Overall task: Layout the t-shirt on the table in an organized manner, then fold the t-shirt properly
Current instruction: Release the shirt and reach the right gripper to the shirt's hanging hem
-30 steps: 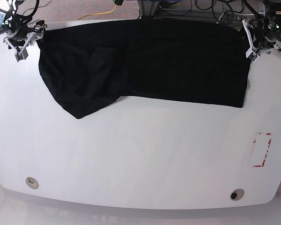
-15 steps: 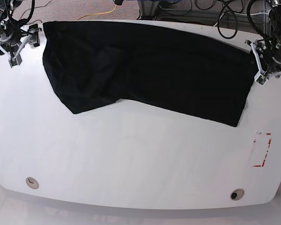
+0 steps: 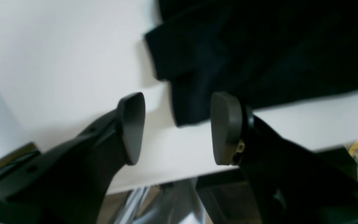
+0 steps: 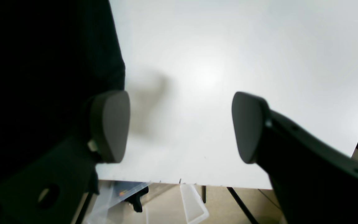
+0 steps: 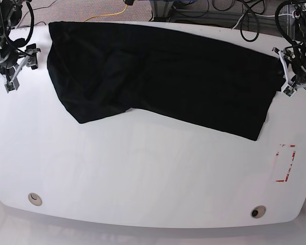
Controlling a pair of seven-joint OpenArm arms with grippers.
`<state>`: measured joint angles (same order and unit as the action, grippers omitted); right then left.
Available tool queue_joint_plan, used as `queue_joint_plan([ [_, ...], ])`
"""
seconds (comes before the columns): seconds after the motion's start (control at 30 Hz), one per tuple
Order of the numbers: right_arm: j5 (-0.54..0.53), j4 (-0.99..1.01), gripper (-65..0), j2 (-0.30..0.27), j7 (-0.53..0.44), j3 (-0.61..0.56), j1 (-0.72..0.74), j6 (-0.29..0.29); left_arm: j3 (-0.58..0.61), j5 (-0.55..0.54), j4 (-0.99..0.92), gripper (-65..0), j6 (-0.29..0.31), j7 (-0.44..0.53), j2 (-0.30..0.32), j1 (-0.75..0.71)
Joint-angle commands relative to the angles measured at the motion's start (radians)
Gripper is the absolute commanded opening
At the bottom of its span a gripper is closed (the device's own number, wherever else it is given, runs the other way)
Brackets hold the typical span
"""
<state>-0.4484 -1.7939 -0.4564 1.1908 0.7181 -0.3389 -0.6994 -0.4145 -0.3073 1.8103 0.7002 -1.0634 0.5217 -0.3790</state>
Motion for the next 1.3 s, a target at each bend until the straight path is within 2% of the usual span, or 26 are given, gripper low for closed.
queue_joint_plan([
  [0.0, -0.002, -0.011, -15.7, -0.017, -0.001, 0.005, 0.027, 0.001, -0.022, 0.007, 0.015, -33.8, -0.002, -0.01, 0.015, -0.004],
  [0.2, -0.002, 0.053, -15.7, -0.026, -0.001, -0.048, 0.11, 0.001, -0.073, 0.007, 0.026, -33.8, -0.002, -0.013, -0.03, -0.005],
  [0.33, -0.002, 0.133, -15.5, -0.057, -0.002, -0.09, 0.194, 0.001, -0.108, 0.009, 0.047, -33.8, -0.002, -0.011, -0.061, 0.002],
  [0.53, -0.002, 0.28, -15.5, -0.061, -0.004, -0.142, 0.363, 0.001, -0.119, 0.013, 0.044, -33.8, -0.002, -0.01, -0.108, 0.12],
  [0.77, -0.002, 0.389, -15.5, -0.061, -0.004, -0.237, 0.504, 0.001, -0.108, 0.013, 0.046, -33.8, -0.002, -0.013, -0.13, 0.18],
  [0.87, -0.002, 0.431, -15.5, -0.055, -0.004, -0.275, 0.55, 0.001, -0.086, 0.036, 0.044, -33.5, -0.002, -0.027, -0.13, 0.219],
  [0.97, -0.01, 0.464, -15.5, -0.051, -0.004, -0.311, 0.579, 0.001, -0.065, 0.096, 0.042, -33.3, -0.002, -0.08, -0.13, 0.232],
  [1.1, -0.01, 0.501, -15.5, -0.015, -0.012, -0.345, 0.604, 0.001, -0.063, 0.142, 0.042, -33.3, -0.002, -0.131, -0.131, 0.277],
  [1.27, -0.01, 0.536, -15.5, -0.003, -0.058, -0.395, 0.607, 0.001, -0.067, 0.148, 0.042, -33.3, -0.002, -0.133, -0.156, 0.278],
])
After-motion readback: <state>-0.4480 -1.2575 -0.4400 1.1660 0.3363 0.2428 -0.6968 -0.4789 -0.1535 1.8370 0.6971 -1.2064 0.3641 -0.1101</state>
